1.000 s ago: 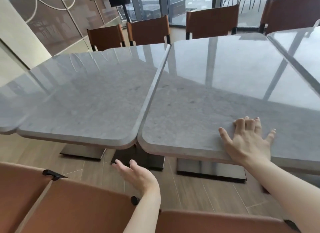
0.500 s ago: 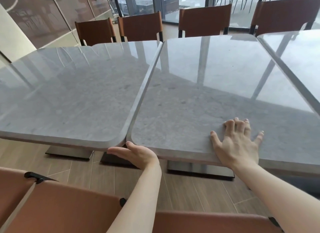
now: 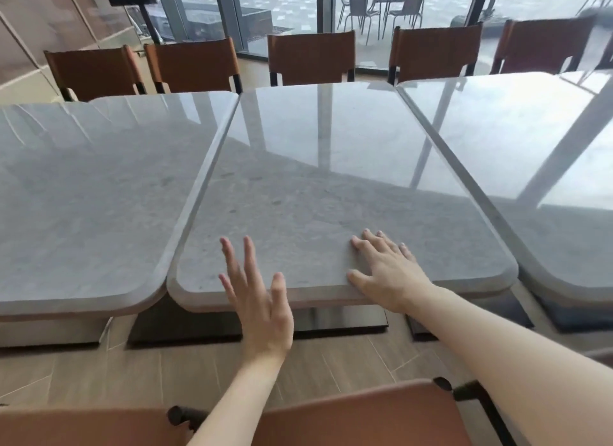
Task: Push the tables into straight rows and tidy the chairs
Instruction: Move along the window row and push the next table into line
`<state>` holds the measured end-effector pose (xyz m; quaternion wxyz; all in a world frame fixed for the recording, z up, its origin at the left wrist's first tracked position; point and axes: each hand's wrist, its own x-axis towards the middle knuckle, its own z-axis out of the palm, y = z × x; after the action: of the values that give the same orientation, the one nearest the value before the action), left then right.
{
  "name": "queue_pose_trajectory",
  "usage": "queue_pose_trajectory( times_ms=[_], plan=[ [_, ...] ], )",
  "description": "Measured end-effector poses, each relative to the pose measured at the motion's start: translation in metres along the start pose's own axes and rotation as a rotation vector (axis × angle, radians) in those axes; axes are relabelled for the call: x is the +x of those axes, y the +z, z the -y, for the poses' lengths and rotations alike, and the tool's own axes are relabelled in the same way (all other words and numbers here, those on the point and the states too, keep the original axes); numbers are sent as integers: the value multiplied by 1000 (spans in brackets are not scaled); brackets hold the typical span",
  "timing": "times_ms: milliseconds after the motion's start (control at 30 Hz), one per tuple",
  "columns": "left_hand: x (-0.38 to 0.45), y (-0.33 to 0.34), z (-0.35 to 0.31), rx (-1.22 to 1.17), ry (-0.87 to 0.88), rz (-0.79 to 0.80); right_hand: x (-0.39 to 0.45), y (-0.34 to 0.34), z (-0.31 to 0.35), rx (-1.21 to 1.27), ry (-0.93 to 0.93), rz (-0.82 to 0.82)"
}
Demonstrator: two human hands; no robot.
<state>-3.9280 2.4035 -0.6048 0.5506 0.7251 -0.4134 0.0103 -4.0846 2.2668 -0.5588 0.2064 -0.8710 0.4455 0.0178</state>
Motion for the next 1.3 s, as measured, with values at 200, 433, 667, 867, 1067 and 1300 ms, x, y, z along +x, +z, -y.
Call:
queue_pose_trajectory(
  times_ms=[200,433,667,867,1067,1300],
  plan=[
    [-16,58,-75,57,382,531,-50,-17,-49,-202,-135,29],
    [-32,123,-148,163,531,914,-101,-64,-143,-248,163,41],
    [-76,195,-195,297,544,1068,-123,-97,-249,-329,470,74],
    [-111,272,-253,438,515,1041,-135,-123,-343,-320,466,169],
    [-128,385,-304,625,367,986,-153,-157,-452,-319,48,-35],
    [-124,418,-304,901,520,1026,-137,-158,-550,-438,-37,1]
  ],
)
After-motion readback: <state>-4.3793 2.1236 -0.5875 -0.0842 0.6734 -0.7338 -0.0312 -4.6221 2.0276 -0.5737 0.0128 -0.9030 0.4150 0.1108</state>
